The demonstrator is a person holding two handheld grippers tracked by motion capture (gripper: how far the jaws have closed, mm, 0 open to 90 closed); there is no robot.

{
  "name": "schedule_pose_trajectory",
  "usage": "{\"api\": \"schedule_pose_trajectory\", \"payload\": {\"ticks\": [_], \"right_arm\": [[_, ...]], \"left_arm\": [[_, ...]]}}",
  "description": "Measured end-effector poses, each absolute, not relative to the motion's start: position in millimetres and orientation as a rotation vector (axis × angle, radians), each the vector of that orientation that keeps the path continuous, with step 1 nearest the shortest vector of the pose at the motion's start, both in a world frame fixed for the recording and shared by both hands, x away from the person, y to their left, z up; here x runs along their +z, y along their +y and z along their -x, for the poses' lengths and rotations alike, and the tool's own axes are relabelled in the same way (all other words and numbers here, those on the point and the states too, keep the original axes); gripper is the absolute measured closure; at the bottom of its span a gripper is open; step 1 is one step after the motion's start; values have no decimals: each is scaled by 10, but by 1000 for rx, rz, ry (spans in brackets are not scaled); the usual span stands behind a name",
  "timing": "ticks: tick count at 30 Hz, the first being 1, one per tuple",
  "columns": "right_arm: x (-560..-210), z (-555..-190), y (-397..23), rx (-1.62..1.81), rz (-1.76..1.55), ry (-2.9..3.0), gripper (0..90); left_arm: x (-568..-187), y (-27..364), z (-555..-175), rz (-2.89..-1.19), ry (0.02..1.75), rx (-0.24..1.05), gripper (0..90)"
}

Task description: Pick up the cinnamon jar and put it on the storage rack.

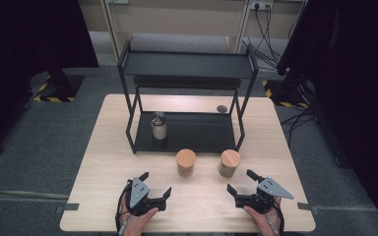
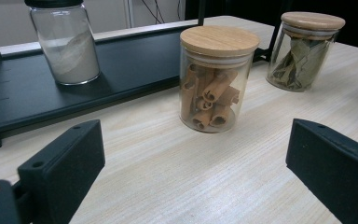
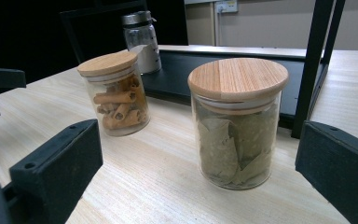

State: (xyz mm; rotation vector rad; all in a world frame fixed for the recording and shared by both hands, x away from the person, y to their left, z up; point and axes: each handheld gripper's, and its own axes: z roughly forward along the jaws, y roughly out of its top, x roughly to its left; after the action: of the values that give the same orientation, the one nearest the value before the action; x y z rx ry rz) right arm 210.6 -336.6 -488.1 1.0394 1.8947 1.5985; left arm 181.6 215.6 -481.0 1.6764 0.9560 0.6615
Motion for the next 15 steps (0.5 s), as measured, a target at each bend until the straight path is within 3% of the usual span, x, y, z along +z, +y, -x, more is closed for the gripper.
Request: {"api": "schedule_pose_trajectory", "payload": {"ticks": [15], "right_arm": [[-4879, -2103, -3366, 1602, -1036, 1894, 8]], "left_arm": [[-4827, 2156, -1837, -1686, 965, 657, 39]]}}
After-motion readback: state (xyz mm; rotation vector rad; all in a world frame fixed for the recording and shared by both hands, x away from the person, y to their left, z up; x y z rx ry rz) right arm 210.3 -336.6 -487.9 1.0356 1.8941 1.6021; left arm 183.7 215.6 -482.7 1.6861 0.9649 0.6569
